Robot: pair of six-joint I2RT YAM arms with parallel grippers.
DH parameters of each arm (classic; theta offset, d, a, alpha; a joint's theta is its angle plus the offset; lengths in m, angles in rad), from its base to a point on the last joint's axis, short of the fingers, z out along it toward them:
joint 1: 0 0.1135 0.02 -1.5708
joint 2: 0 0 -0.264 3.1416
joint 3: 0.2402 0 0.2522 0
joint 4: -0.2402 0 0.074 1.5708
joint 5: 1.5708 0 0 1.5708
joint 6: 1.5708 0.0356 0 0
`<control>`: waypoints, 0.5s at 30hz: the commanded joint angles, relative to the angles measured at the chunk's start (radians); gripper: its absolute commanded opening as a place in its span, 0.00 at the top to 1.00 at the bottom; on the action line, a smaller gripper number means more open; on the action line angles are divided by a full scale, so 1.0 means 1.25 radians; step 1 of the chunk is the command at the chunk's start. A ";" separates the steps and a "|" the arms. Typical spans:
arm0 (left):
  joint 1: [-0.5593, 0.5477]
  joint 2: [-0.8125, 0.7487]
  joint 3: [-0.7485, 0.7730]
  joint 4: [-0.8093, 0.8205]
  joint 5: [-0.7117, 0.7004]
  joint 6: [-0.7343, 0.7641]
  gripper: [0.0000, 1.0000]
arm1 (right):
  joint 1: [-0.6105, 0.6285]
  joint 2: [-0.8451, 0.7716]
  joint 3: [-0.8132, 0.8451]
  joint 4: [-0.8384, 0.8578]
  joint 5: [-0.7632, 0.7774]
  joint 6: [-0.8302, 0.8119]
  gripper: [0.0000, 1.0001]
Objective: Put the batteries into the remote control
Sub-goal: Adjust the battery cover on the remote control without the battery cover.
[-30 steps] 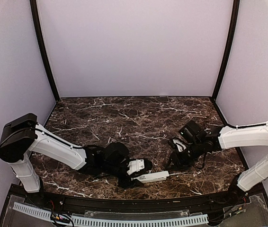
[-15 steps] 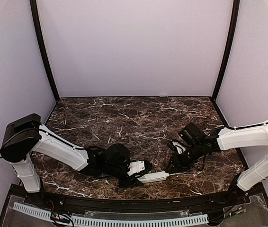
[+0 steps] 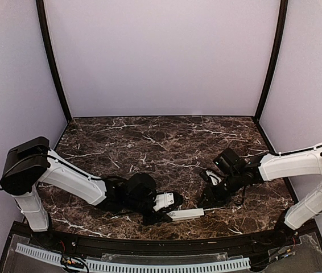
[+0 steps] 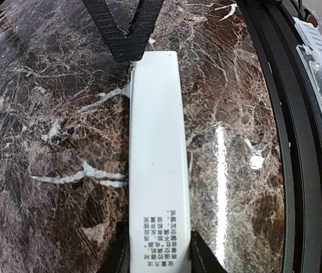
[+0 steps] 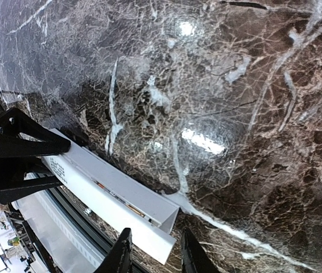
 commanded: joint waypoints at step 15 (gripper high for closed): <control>-0.003 -0.004 -0.018 0.013 -0.027 -0.026 0.76 | 0.004 -0.036 -0.015 -0.037 -0.015 0.002 0.67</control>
